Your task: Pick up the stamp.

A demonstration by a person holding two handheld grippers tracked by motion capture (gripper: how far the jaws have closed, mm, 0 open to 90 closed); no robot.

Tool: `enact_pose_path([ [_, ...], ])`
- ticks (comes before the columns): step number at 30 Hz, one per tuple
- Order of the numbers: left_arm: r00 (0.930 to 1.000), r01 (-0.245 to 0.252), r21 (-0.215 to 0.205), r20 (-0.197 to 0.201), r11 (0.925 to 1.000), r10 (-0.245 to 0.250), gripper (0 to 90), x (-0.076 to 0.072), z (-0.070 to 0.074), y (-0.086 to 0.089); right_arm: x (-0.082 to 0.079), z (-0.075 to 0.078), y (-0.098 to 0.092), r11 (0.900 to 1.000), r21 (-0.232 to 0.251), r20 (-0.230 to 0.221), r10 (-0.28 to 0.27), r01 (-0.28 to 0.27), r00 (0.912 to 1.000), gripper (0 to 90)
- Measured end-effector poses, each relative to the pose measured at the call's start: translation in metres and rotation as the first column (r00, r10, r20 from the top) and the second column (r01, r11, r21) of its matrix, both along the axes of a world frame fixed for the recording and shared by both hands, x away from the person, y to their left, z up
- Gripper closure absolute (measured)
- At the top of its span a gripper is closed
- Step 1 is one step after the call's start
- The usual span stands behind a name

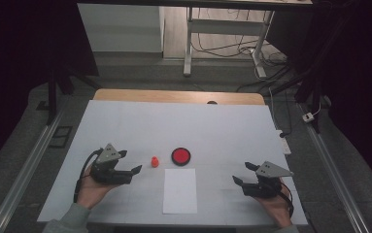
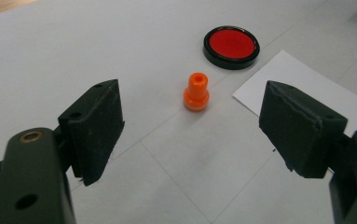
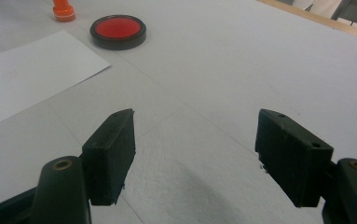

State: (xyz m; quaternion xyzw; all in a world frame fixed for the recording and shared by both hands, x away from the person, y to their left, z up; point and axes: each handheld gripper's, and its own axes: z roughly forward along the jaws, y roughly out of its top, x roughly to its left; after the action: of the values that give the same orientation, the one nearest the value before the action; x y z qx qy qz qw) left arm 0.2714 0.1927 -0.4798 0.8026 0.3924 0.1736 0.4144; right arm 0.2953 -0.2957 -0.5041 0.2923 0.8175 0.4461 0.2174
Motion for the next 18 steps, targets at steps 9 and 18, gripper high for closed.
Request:
enact_pose_path([
  [9,0.9993,0.033,0.035,-0.017,0.9989,-0.032,22.2,0.012,-0.001,-0.018,0.0,-0.001,0.0,1.0,-0.013,-0.008,0.001,-0.001,1.0,28.5],
  [18,0.9986,0.042,0.047,-0.033,0.998,-0.041,22.2,0.028,0.002,-0.029,0.0,-0.002,0.001,1.0,-0.019,-0.013,0.0,0.0,0.9999,28.5],
])
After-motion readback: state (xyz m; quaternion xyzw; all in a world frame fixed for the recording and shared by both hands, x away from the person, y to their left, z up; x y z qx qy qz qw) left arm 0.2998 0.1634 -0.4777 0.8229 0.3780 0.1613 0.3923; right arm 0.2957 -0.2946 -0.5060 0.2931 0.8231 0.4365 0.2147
